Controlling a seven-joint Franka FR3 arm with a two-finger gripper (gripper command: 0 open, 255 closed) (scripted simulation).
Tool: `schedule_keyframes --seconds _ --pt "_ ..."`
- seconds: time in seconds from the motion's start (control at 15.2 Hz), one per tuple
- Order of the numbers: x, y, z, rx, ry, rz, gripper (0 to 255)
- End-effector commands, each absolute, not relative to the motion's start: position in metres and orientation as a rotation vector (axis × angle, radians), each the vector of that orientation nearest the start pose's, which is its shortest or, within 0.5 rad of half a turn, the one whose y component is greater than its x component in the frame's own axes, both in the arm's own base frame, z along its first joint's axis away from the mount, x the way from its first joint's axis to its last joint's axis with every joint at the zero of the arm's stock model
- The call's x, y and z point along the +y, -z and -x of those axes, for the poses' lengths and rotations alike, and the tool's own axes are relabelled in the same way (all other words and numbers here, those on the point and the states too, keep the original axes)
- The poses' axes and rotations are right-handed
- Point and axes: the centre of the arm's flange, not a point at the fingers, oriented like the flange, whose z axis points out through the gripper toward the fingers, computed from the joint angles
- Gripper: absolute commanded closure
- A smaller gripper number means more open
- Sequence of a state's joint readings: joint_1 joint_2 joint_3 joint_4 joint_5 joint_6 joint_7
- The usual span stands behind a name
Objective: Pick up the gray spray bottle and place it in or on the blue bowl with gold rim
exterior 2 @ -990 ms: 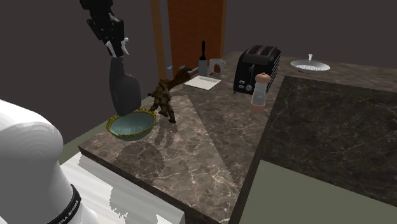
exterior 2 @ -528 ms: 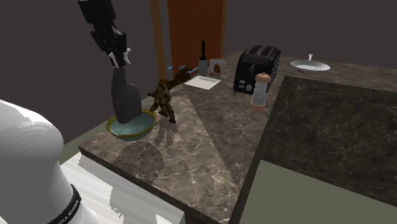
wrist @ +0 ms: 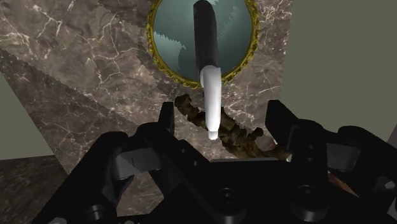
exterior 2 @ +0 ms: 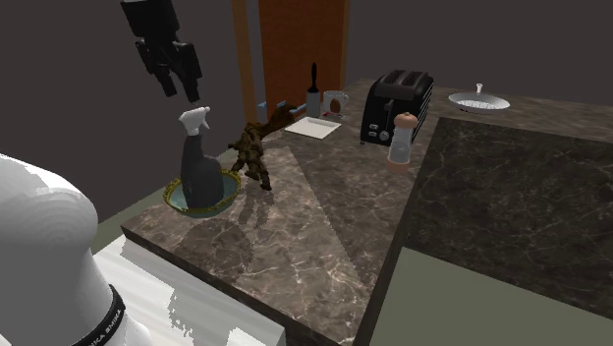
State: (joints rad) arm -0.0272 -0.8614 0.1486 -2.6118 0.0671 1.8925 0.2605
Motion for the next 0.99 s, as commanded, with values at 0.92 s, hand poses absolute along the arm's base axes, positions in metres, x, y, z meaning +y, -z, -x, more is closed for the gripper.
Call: schedule_keyframes --seconds 0.92 --pt "0.049 -0.567 -0.300 0.315 0.227 3.142 0"
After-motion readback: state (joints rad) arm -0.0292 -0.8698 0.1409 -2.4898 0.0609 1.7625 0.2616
